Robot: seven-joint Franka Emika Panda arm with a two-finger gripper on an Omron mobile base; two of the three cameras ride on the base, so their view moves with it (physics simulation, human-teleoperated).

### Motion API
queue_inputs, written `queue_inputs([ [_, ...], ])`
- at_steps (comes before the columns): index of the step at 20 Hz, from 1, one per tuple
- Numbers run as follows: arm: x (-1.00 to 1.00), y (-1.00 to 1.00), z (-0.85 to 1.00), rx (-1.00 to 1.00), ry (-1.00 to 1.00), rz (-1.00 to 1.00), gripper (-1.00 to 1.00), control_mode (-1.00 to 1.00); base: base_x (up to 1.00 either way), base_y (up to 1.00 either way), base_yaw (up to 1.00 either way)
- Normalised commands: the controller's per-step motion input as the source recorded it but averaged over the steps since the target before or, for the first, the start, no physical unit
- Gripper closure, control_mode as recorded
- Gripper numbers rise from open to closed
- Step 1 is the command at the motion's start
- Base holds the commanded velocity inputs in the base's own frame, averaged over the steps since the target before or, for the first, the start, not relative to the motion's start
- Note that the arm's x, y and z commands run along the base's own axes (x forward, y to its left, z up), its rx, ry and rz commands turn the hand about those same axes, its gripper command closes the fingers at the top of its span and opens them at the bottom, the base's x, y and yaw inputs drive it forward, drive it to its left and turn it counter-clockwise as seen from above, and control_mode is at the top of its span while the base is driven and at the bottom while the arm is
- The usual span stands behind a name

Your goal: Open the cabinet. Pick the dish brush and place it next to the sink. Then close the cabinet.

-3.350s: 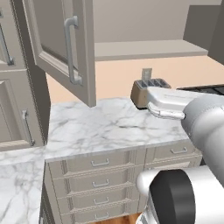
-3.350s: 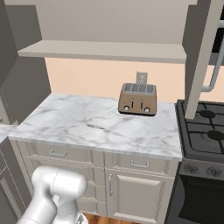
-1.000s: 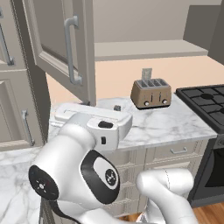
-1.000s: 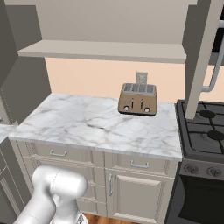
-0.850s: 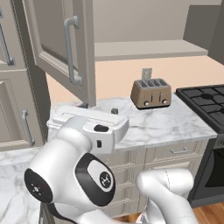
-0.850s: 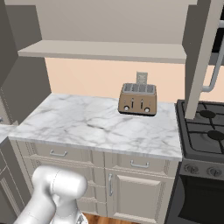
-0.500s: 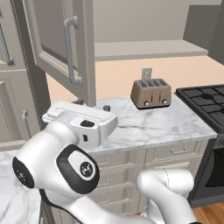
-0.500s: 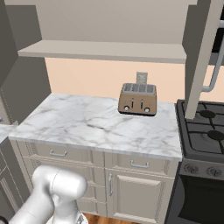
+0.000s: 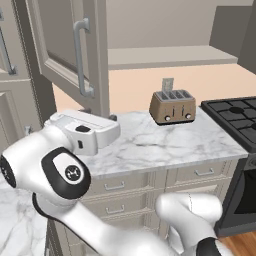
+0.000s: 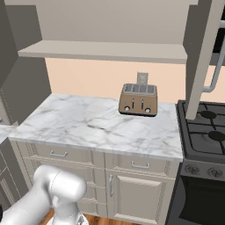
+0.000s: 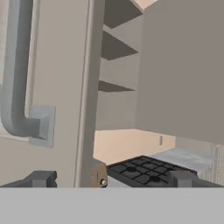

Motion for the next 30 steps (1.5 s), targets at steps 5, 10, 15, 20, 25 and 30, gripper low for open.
queue_inputs([
  [5,0.29,0.09,0.0,0.0,0.04,-0.05,-1.0,-1.0,0.0,0.0,0.0],
  [10,0.4,0.0,-0.16,0.0,0.07,0.0,-1.0,-1.0,0.0,0.0,0.0],
  [15,0.35,0.01,-0.24,0.0,0.02,0.0,-1.0,-1.0,0.0,0.0,0.0],
  [20,0.28,0.06,-0.12,0.0,0.0,0.0,-1.0,-1.0,0.0,0.0,0.0],
  [25,0.31,-0.02,0.0,0.0,0.0,0.0,-1.0,-1.0,0.0,0.0,0.0],
  [30,0.29,-0.22,0.0,0.0,0.0,-0.01,-1.0,-1.0,0.0,0.0,0.0],
])
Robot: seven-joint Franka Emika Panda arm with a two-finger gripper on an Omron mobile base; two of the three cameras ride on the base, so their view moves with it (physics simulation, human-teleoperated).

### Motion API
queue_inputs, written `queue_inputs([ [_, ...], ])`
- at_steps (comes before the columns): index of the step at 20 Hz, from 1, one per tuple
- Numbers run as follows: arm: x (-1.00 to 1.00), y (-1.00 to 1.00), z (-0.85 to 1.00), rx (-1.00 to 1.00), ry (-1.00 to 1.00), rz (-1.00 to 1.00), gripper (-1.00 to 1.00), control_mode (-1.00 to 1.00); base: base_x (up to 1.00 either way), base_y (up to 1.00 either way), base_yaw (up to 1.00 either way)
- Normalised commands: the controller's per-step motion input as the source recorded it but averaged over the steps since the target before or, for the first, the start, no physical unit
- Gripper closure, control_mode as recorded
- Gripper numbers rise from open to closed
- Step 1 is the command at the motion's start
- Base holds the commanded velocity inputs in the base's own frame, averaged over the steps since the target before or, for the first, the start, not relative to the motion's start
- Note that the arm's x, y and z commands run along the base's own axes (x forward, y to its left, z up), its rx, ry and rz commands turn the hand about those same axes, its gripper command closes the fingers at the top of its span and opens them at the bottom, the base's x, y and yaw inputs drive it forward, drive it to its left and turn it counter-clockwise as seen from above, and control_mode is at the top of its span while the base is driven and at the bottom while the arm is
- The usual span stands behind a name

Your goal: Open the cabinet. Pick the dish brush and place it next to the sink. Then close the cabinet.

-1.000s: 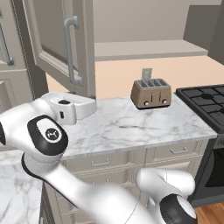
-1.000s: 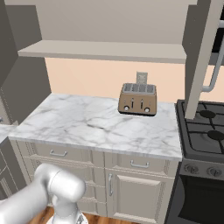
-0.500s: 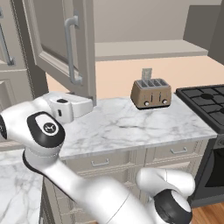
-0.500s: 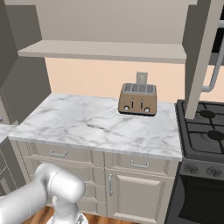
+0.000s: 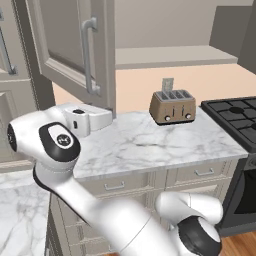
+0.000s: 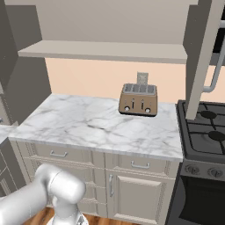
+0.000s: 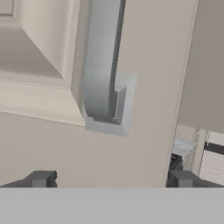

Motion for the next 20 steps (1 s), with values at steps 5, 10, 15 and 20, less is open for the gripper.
queue_inputs([
  [5,0.31,-0.27,0.0,0.0,0.0,-0.03,-1.0,-1.0,0.0,0.0,0.0],
  [10,0.4,-0.23,0.0,0.0,0.0,-0.01,-1.0,-1.0,0.0,0.0,0.0],
  [15,0.39,-0.27,0.0,0.0,0.0,0.03,-1.0,-1.0,0.0,0.0,0.0],
  [20,0.4,-0.54,0.0,0.0,0.0,0.13,-1.0,-1.0,0.0,0.0,0.0],
])
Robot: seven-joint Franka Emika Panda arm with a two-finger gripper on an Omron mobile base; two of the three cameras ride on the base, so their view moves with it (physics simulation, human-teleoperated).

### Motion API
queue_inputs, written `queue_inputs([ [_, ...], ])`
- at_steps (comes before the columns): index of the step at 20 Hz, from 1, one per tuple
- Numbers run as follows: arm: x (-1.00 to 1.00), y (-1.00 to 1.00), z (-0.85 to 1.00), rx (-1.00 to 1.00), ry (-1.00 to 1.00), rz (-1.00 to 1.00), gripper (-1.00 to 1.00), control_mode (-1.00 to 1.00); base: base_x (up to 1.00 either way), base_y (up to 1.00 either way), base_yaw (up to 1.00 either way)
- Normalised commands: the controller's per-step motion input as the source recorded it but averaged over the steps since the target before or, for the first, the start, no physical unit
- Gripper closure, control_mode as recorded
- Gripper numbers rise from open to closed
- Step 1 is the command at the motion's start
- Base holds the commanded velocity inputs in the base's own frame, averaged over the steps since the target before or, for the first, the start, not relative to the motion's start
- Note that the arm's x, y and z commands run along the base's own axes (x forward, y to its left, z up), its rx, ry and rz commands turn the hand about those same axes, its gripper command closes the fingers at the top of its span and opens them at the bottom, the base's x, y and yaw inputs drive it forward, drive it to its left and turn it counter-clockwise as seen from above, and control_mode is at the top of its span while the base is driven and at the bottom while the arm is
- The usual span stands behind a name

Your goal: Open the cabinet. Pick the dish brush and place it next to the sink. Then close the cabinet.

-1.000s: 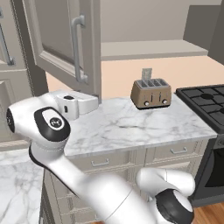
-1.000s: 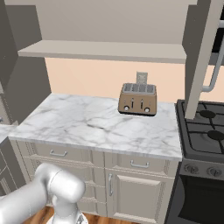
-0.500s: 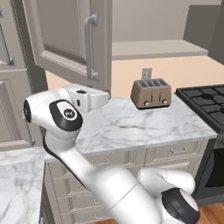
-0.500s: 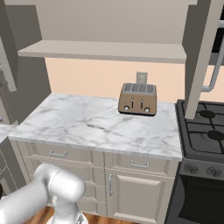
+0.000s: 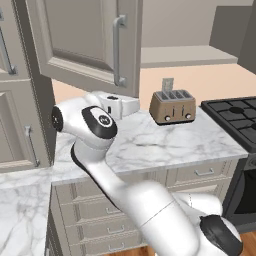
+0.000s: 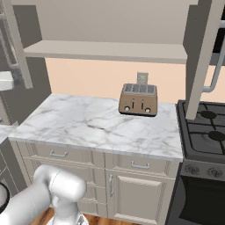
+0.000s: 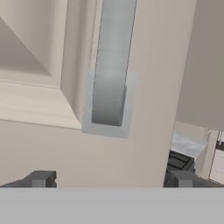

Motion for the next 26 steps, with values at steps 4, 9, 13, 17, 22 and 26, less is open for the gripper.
queue_inputs([
  [4,0.39,-0.55,0.0,0.0,0.0,0.18,-1.0,-1.0,0.0,0.0,0.0],
  [9,0.36,-0.41,0.0,0.0,0.01,0.07,-1.0,-1.0,0.0,0.0,0.0],
  [13,0.42,-0.37,0.0,0.0,0.0,0.06,-1.0,-1.0,0.0,0.0,0.0],
  [17,0.47,-0.4,0.0,0.0,0.0,0.08,-1.0,-1.0,0.0,0.0,0.0],
  [22,0.48,-0.35,0.01,0.0,0.0,0.07,-1.0,-1.0,0.0,0.0,0.0],
  [26,0.5,-0.3,0.0,0.0,0.0,0.06,-1.0,-1.0,0.0,0.0,0.0],
])
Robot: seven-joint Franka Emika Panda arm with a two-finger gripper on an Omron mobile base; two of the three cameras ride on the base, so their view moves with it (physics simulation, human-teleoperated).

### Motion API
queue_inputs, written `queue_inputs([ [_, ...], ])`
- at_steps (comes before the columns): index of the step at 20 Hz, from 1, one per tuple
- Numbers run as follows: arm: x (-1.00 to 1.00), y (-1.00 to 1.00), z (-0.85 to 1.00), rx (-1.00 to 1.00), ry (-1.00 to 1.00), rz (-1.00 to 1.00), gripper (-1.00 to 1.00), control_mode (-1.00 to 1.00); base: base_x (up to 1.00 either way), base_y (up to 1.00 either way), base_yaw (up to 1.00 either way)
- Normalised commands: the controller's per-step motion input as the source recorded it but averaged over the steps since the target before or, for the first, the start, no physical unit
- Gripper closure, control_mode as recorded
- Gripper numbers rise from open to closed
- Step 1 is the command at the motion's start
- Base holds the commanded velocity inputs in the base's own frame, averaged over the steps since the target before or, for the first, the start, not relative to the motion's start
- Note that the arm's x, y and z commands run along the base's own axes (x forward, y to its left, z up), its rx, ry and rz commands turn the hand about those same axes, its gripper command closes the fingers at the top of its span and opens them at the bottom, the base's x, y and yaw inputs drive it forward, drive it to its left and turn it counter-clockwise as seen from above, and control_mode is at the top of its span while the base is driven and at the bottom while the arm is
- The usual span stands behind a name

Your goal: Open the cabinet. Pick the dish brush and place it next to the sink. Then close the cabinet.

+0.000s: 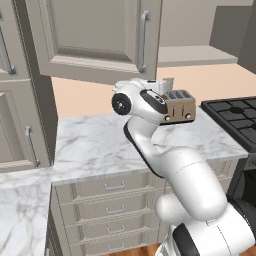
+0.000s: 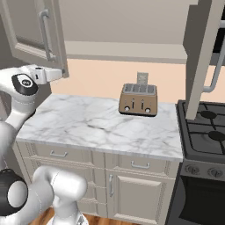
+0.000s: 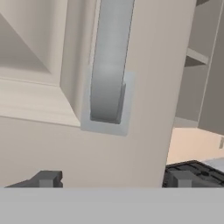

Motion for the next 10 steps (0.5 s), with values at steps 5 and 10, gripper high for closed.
queue_inputs([
  [5,0.5,-0.28,0.02,0.0,0.0,0.05,-1.0,-1.0,0.0,0.0,0.0],
  [10,0.46,-0.29,0.12,0.0,0.0,0.07,-1.0,-1.0,0.0,0.0,0.0],
])
